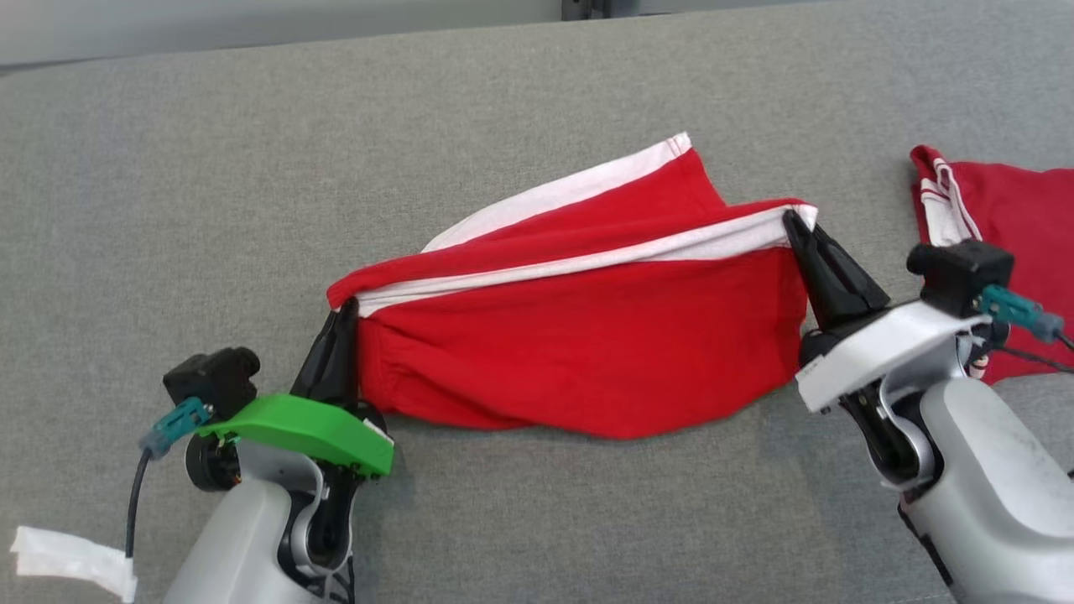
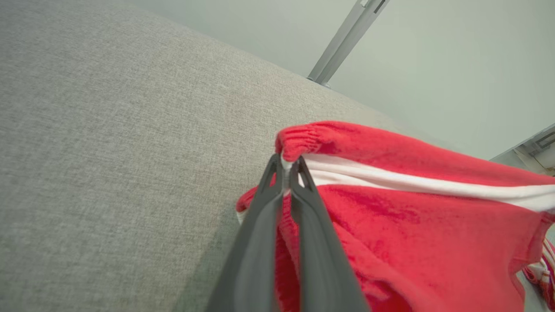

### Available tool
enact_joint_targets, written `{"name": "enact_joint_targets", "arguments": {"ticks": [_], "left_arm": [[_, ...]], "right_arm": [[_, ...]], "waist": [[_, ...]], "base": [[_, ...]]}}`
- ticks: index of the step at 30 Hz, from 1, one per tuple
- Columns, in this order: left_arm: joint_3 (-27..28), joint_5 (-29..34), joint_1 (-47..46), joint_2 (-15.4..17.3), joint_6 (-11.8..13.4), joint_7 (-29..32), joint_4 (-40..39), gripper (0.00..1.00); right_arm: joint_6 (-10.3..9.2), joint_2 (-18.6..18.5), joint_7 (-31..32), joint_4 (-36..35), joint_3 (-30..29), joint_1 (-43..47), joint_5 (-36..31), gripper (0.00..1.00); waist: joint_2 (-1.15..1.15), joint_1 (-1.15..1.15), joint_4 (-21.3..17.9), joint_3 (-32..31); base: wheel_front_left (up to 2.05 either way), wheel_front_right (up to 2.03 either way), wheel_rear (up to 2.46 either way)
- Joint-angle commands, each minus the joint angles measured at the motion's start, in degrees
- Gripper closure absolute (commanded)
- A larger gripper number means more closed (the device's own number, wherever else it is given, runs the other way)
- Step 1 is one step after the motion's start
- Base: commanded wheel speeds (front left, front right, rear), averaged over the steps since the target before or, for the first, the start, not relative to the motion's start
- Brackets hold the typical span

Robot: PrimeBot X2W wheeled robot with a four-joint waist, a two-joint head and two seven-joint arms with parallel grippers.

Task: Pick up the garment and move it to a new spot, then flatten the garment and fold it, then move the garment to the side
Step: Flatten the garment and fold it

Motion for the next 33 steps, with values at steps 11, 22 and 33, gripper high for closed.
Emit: {"name": "enact_joint_targets", "arguments": {"ticks": [11, 22, 33], "left_arm": [[-0.57, 0.46, -10.24, -3.29, -1.53, -1.6, 9.37, 1.0], [-2.73, 1.88, -13.28, -4.57, -2.54, -3.11, 12.66, 0.07], [-4.89, 6.22, -8.7, -2.23, -1.96, -5.03, 6.26, 0.0]], "right_arm": [[-0.07, -2.47, 0.58, 17.46, 8.39, -18.4, 4.28, 1.0], [-0.07, -3.14, -1.0, 30.07, 15.55, -28.54, 8.68, 1.0], [-0.07, -2.23, -6.31, 38.47, 20.02, -33.45, 11.2, 0.0]], "waist": [[0.0, 0.0, 4.97, 7.35], [0.0, 0.0, 6.82, 8.43], [0.0, 0.0, 7.73, 7.17]], "base": [[0.0, 0.0, 0.0], [0.0, 0.0, 0.0], [0.0, 0.0, 0.0]]}}
